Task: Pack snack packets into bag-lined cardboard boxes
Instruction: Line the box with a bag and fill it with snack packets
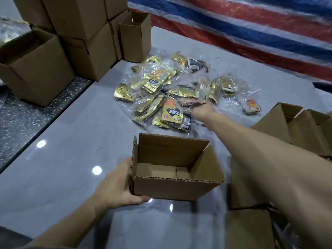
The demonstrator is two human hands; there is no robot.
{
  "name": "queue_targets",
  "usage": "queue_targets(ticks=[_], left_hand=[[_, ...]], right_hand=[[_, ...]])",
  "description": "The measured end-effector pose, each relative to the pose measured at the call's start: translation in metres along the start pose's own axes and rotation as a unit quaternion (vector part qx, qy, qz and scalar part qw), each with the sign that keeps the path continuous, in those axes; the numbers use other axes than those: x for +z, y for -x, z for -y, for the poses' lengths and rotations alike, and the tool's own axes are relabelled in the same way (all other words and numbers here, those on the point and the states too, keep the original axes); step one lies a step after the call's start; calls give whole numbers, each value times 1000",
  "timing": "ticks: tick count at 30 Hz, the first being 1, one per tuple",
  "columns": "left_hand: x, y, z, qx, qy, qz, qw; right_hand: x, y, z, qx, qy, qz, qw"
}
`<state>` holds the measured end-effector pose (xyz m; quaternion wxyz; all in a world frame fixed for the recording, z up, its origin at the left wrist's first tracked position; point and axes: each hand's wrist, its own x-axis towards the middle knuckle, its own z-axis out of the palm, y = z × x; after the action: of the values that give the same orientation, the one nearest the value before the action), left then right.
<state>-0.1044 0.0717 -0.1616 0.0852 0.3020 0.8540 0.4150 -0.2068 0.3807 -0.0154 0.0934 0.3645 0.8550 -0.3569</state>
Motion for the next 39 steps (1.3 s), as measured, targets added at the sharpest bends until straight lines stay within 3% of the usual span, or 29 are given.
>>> queue_targets(ticks=[5,8,12,19,22,24,29,32,36,39], left_hand=[[2,-1,4,22,8,12,1000],[1,0,1,30,6,18,999],[3,-1,1,31,-8,14,999],[1,-5,-1,32,-27,28,999],[0,-5,-6,33,-13,18,999],[-1,-5,-8,32,-5,7,999],[-3,-3,-10,23,4,-7,1000],[-3,-3,-10,23,5,-13,1000],[-2,-3,-10,19,-15,-17,1000],[-3,-4,-10,23,-17,-12,1000]], right_hand=[[-1,-39,-28,35,52,-63,996],[-5,-56,-31,94,-70,-101,988],[-16,-67,-40,126,-273,-121,946],[-41,-70,-35,218,-377,-74,897],[-52,-61,-28,252,-472,-53,843],[-59,-54,-26,276,-474,-35,835],[-64,-42,-22,260,-423,10,868],[-66,-35,-21,208,-275,39,938],[-78,-25,-14,70,-151,-16,986],[-91,-12,-1,-58,-142,-84,985]])
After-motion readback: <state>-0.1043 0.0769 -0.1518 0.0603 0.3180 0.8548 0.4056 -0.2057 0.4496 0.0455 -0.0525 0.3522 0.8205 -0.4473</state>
